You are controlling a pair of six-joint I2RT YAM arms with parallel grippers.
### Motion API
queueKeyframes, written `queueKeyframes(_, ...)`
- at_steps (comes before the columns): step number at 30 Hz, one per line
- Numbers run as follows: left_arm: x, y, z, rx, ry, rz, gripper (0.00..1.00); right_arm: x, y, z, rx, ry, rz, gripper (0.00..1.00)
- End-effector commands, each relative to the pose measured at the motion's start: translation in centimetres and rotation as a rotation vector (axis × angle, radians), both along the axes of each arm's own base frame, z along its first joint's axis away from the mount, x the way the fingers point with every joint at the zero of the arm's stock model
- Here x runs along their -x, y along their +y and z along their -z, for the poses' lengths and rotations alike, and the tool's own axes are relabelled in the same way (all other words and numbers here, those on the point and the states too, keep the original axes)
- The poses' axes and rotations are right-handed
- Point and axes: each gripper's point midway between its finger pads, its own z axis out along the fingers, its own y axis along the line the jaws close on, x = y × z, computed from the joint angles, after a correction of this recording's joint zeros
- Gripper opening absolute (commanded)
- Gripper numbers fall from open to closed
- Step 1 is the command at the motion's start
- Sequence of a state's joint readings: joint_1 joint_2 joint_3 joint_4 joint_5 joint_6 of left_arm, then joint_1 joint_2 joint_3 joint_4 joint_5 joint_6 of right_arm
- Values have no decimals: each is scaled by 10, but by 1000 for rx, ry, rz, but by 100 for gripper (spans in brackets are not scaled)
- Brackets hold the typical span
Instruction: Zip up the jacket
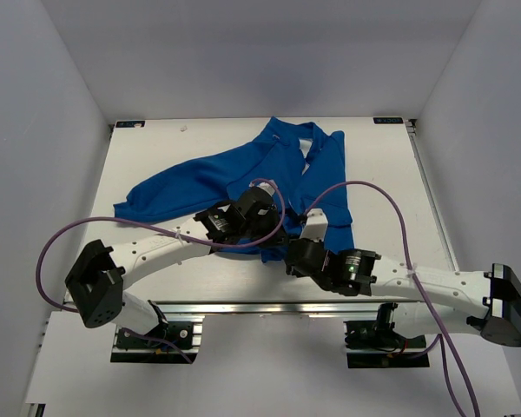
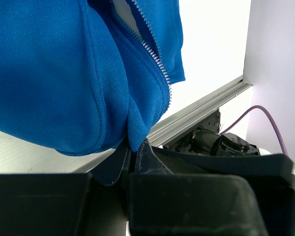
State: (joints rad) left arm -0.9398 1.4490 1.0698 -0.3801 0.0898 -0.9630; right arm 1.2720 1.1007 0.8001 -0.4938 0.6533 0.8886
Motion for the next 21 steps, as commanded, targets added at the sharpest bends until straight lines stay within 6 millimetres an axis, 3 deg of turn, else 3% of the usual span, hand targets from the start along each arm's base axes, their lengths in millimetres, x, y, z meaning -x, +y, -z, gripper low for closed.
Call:
queueKeyframes(1,-1,3,-19,49,-36,-14,0,-7,4,0,-13,-16,65,42)
queueKeyframes(12,1,4,-19,55,-36,-10,0,-11,-3,6,9,-9,140,33)
queueKeyframes(21,1,5,-19,55,-39,-10,0,-13,19,-3,2,-29,50,37)
